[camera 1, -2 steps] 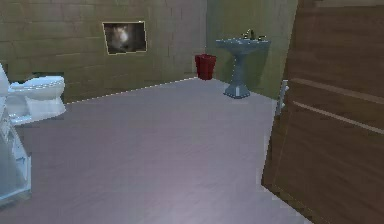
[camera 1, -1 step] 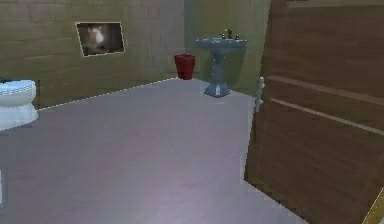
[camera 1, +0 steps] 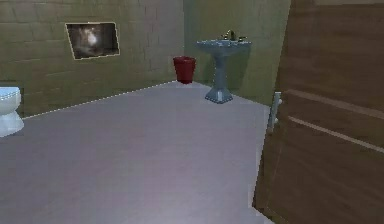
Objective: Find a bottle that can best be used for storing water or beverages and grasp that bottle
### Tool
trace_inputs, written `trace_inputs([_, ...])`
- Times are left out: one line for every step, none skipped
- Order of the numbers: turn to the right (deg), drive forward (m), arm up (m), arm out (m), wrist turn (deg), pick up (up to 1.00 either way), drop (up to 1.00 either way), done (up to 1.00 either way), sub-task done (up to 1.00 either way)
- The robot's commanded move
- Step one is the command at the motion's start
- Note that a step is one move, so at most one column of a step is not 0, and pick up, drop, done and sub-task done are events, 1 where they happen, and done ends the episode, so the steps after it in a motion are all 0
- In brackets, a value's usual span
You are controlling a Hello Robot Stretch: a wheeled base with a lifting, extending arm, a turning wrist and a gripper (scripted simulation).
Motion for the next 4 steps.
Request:
trace_inputs([-3.0, 0.0, 0.0, 0.0, 0.0, 0.0, 0.0, 0.0, 0.0])
trace_inputs([0.0, 1.0, 0.0, 0.0, 0.0, 0.0, 0.0, 0.0, 0.0])
trace_inputs([-6.0, 0.0, 0.0, 0.0, 0.0, 0.0, 0.0, 0.0, 0.0])
trace_inputs([0.0, 0.35, 0.0, 0.0, 0.0, 0.0, 0.0, 0.0, 0.0])
